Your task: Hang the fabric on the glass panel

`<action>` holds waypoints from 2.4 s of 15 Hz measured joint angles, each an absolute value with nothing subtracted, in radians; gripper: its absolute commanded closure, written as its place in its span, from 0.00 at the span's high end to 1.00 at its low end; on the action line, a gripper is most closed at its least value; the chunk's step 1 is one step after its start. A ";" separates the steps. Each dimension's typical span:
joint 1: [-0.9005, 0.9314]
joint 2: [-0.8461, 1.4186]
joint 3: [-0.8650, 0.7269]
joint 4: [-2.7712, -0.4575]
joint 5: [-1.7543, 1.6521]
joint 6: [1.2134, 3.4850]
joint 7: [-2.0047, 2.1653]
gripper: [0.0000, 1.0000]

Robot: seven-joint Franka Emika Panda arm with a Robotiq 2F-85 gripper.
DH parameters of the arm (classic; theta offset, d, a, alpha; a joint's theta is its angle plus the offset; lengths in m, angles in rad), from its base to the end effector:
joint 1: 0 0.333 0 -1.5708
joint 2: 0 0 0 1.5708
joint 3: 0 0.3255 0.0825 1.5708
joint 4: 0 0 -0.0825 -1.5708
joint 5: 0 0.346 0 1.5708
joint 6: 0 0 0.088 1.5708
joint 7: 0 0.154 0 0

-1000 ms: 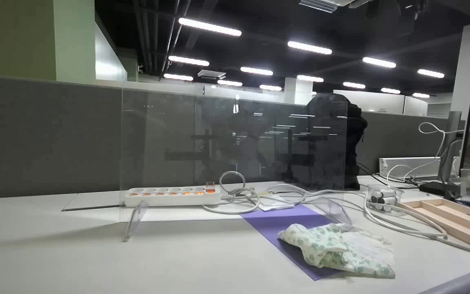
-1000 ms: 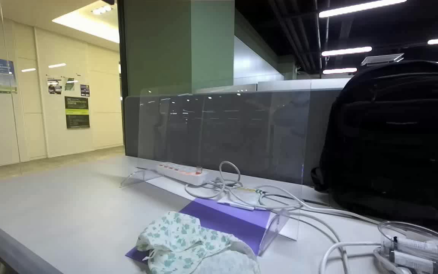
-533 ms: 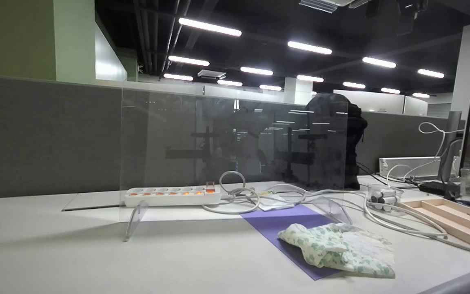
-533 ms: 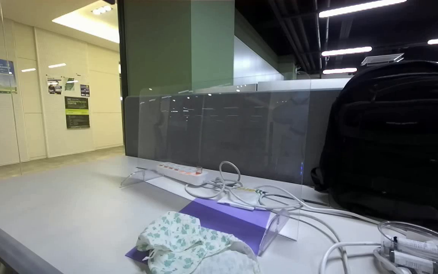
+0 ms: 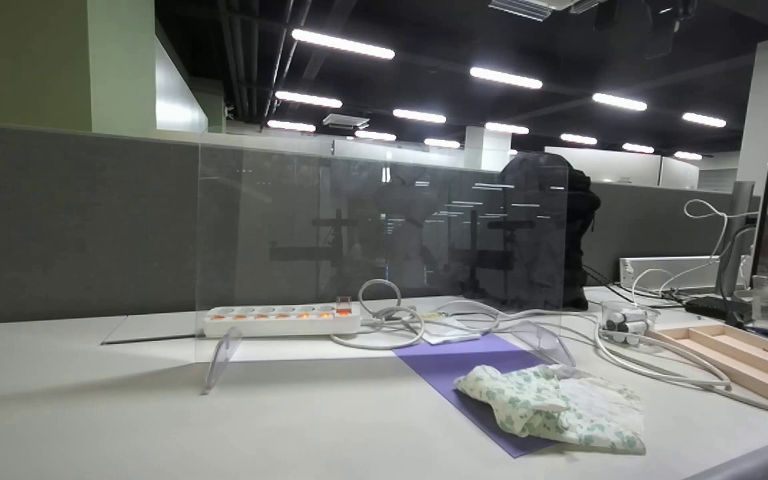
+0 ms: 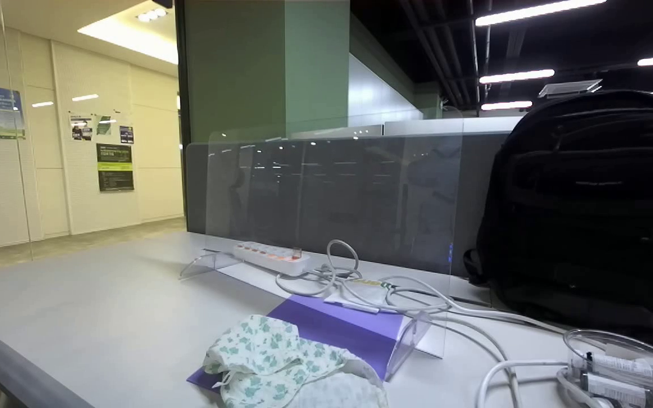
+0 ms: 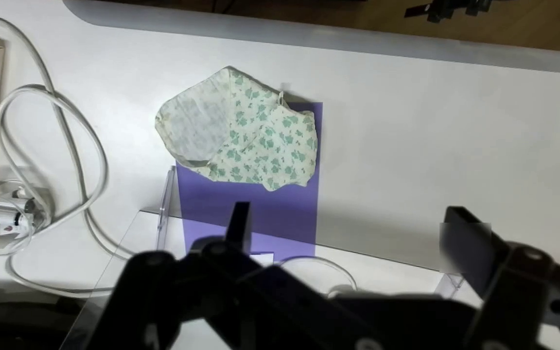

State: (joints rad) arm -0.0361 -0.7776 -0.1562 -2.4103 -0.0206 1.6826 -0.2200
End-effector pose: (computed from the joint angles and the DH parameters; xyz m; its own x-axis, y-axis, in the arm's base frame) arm 0.2710 -0.0654 0.5312 0.9957 0.0690 0.0620 0.0737 -0.9943 -0.0770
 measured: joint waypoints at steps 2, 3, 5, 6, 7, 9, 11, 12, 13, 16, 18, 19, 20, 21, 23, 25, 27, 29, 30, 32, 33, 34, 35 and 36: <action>-0.038 -0.778 -0.135 -2.430 -0.020 1.740 -0.195 1.00; -0.039 -0.777 -0.124 -2.446 -0.020 1.776 -0.182 1.00; -0.043 -0.771 -0.113 -2.485 -0.020 1.844 -0.169 1.00; -0.046 -0.765 -0.113 -2.505 -0.020 1.879 -0.168 1.00; -0.051 -0.756 -0.114 -2.526 -0.021 1.917 -0.168 1.00; -0.056 -0.733 -0.115 -2.565 -0.021 1.984 -0.169 1.00; -0.057 -0.699 -0.115 -2.599 -0.018 2.040 -0.169 1.00; -0.057 -0.679 -0.115 -2.611 -0.012 2.054 -0.169 1.00; -0.056 -0.656 -0.116 -2.621 -0.002 2.066 -0.170 1.00; -0.053 -0.584 -0.116 -2.651 0.019 2.102 -0.171 1.00; -0.052 -0.539 -0.112 -2.677 0.019 2.133 -0.171 1.00; -0.053 -0.518 -0.109 -2.687 0.015 2.133 -0.171 1.00; -0.052 -0.502 -0.107 -2.691 0.016 2.136 -0.172 1.00; -0.053 -0.498 -0.107 -2.691 0.017 2.139 -0.175 1.00; -0.053 -0.503 -0.108 -2.690 0.017 2.139 -0.176 1.00; -0.053 -0.503 -0.107 -2.691 0.015 2.140 -0.180 1.00; -0.053 -0.497 -0.101 -2.699 -0.002 2.170 -0.184 1.00; -0.048 -0.477 -0.096 -2.716 -0.005 2.238 -0.200 1.00; -0.043 -0.458 -0.095 -2.726 -0.005 2.284 -0.211 1.00; -0.034 -0.407 -0.095 -2.744 -0.005 2.384 -0.232 1.00; -0.031 -0.377 -0.095 -2.751 -0.005 2.436 -0.241 1.00; -0.027 -0.346 -0.095 -2.755 -0.005 2.485 -0.249 1.00; -0.024 -0.313 -0.095 -2.757 -0.004 2.530 -0.258 1.00; -0.019 -0.279 -0.095 -2.758 -0.003 2.568 -0.266 1.00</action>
State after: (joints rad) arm -0.0190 -0.2793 -0.0952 -2.7577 -0.0026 2.5679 -0.2657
